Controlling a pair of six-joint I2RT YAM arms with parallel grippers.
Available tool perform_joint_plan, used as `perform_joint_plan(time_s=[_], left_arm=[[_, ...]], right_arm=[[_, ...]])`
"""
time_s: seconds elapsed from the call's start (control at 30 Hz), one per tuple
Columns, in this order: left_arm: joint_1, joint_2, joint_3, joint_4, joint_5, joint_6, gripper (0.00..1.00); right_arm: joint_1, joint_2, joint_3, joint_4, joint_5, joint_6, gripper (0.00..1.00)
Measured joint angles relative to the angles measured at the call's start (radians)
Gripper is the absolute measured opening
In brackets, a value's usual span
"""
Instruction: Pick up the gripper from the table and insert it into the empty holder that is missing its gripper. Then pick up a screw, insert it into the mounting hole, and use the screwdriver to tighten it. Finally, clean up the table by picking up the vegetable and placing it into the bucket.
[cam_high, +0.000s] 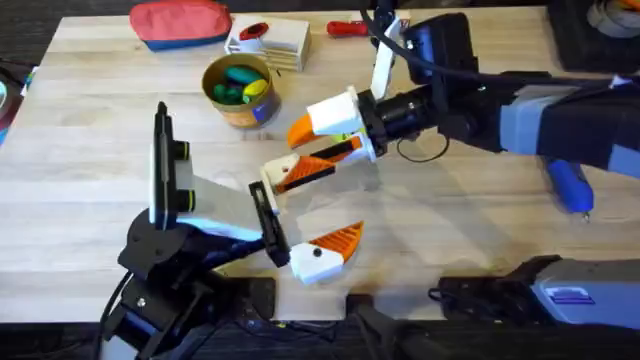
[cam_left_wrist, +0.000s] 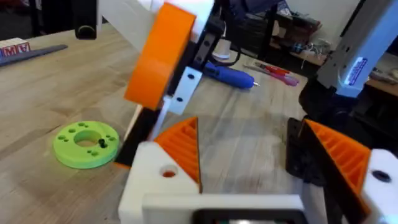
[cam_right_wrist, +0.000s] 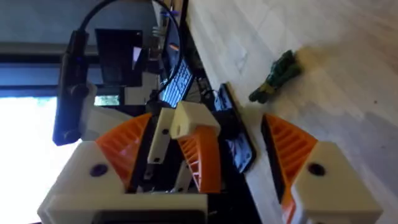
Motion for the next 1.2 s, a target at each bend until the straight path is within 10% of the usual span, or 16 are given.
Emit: perform_joint_plan(time_s=[0.33, 0.67, 1.2], left_arm=[[0.000, 0.000, 0.000, -0.001, 0.000, 0.000, 0.986], [0.000, 0.000, 0.000, -0.001, 0.000, 0.000, 0.986], [0.000, 0.000, 0.000, -0.001, 0.000, 0.000, 0.985]], right_arm=[[-0.147, 0.000, 0.086, -0.152, 0.273, -0.314, 0.992], [-0.124, 0.000, 0.247, -0.485, 0.799, -0.694, 0.992], [0.045, 0.129, 0.247, -0.515, 1.003, -0.806, 0.542]])
